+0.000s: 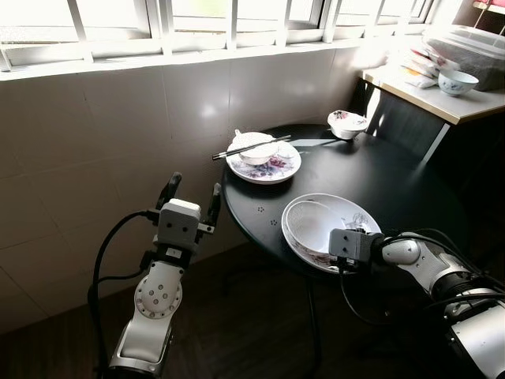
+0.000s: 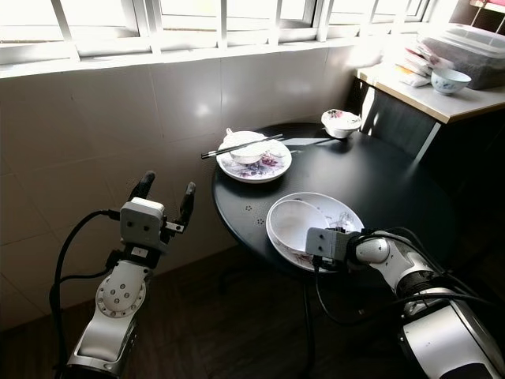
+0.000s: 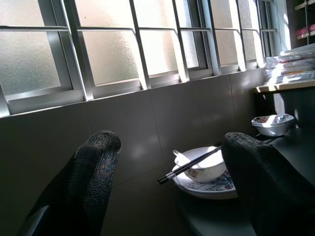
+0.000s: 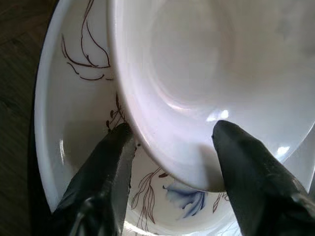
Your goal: Kitchen organization
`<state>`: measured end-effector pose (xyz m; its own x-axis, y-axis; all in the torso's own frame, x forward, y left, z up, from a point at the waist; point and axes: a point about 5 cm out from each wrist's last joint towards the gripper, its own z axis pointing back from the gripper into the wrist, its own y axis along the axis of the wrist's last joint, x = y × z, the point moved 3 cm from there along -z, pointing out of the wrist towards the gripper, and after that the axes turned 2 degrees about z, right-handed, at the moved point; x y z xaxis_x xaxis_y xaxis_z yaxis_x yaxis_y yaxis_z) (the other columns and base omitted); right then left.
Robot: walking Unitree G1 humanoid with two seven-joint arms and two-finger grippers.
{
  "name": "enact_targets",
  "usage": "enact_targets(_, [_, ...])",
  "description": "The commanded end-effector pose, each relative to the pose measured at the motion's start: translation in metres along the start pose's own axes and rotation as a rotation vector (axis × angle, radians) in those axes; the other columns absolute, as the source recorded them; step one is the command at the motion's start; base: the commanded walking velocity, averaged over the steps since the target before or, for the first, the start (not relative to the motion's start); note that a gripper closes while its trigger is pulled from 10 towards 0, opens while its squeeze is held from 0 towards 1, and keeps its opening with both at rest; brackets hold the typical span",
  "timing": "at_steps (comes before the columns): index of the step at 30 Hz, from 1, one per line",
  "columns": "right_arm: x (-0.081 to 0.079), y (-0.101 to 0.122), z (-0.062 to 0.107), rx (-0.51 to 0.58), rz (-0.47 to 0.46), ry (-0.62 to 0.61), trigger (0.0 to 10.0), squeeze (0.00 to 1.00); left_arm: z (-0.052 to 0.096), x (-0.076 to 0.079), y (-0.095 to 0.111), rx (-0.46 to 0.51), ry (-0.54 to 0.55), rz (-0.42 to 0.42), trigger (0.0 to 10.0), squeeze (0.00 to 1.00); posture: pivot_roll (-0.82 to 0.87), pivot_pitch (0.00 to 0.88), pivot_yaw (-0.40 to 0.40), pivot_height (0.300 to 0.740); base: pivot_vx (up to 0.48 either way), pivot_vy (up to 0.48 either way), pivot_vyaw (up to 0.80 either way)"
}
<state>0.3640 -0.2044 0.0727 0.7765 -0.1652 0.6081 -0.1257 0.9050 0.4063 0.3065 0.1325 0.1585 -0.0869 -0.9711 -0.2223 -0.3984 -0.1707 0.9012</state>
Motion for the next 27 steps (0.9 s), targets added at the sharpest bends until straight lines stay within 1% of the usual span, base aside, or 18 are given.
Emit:
enact_targets(1, [0.004,-0.001,0.001,-0.014,-0.008,-0.014,4.2,0.0,0.002,0.0,-0.003,-0.014,0.001,-0.007,10.0,0.0,0.04,0.0,-0.095,0.74,0.0,0.0,0.0])
enact_targets(2, [0.003,-0.002,0.0,-0.015,-0.011,-0.015,1.1,0.0,0.002,-0.001,-0.003,-0.015,0.001,-0.009,10.0,0.0,0.05,0.0,-0.096,0.74,0.0,0.0,0.0])
enact_targets(3, [0.002,-0.001,0.0,-0.006,-0.023,-0.013,0.0,0.0,0.002,-0.001,-0.003,-0.015,0.002,-0.01,10.0,0.0,0.05,0.0,-0.096,0.74,0.0,0.0,0.0])
enact_targets(9, [0.003,0.0,0.0,-0.005,-0.012,-0.028,0.0,0.0,0.002,-0.001,-0.003,-0.017,0.002,-0.01,10.0,0.0,0.05,0.0,-0.094,0.74,0.0,0.0,0.0])
enact_targets(11, [0.006,0.0,0.0,-0.002,-0.007,-0.046,0.0,0.0,0.003,-0.001,-0.003,-0.018,0.0,-0.01,10.0,0.0,0.04,0.0,-0.092,0.74,0.0,0.0,0.0])
enact_targets(12, [0.012,0.001,0.001,-0.001,0.01,-0.094,0.0,0.0,0.003,0.0,-0.004,-0.019,-0.002,-0.009,10.0,0.0,0.04,0.0,-0.091,0.74,0.0,0.0,0.0])
enact_targets(13, [0.013,0.002,0.002,-0.002,0.014,-0.107,0.0,0.0,0.003,0.0,-0.004,-0.019,-0.002,-0.009,10.0,0.0,0.04,0.0,-0.091,0.74,0.0,0.0,0.0])
enact_targets(16, [0.013,0.002,0.002,-0.002,0.014,-0.107,0.0,0.0,0.003,0.0,-0.004,-0.019,-0.002,-0.009,10.0,0.0,0.04,0.0,-0.091,0.74,0.0,0.0,0.0])
enact_targets(17, [0.016,0.002,0.002,-0.002,0.025,-0.124,0.0,0.0,0.003,0.0,-0.004,-0.02,-0.003,-0.009,10.0,0.0,0.04,0.0,-0.091,0.74,0.0,0.0,0.0])
enact_targets(20, [0.024,0.007,0.005,0.012,0.101,-0.185,0.0,0.0,0.004,0.001,-0.005,-0.021,-0.002,-0.007,10.0,0.0,0.04,0.0,-0.091,0.74,0.0,0.0,0.0])
enact_targets(22, [0.028,0.01,0.007,0.027,0.124,-0.215,0.0,0.0,0.004,0.001,-0.005,-0.022,-0.002,-0.006,10.0,0.0,0.04,0.0,-0.091,0.74,0.0,0.0,0.0])
enact_targets(23, [0.033,0.014,0.009,0.05,0.132,-0.25,0.0,0.0,0.004,0.001,-0.005,-0.022,-0.002,-0.006,10.0,0.0,0.04,0.0,-0.091,0.74,0.0,0.0,0.0])
enact_targets(25, [0.036,0.017,0.01,0.067,0.137,-0.275,0.0,0.0,0.004,0.001,-0.005,-0.022,-0.002,-0.005,10.0,0.0,0.04,0.0,-0.091,0.74,0.0,0.0,0.0])
enact_targets(26, [0.04,0.022,0.012,0.095,0.133,-0.315,0.0,0.0,0.004,0.001,-0.005,-0.022,-0.001,-0.004,10.0,0.0,0.03,0.0,-0.089,0.74,0.0,0.0,0.0])
enact_targets(27, [0.047,0.029,0.015,0.146,0.099,-0.387,0.0,0.0,0.004,0.001,-0.005,-0.022,0.0,-0.003,10.0,0.0,0.03,0.0,-0.089,0.74,0.0,0.0,0.0])
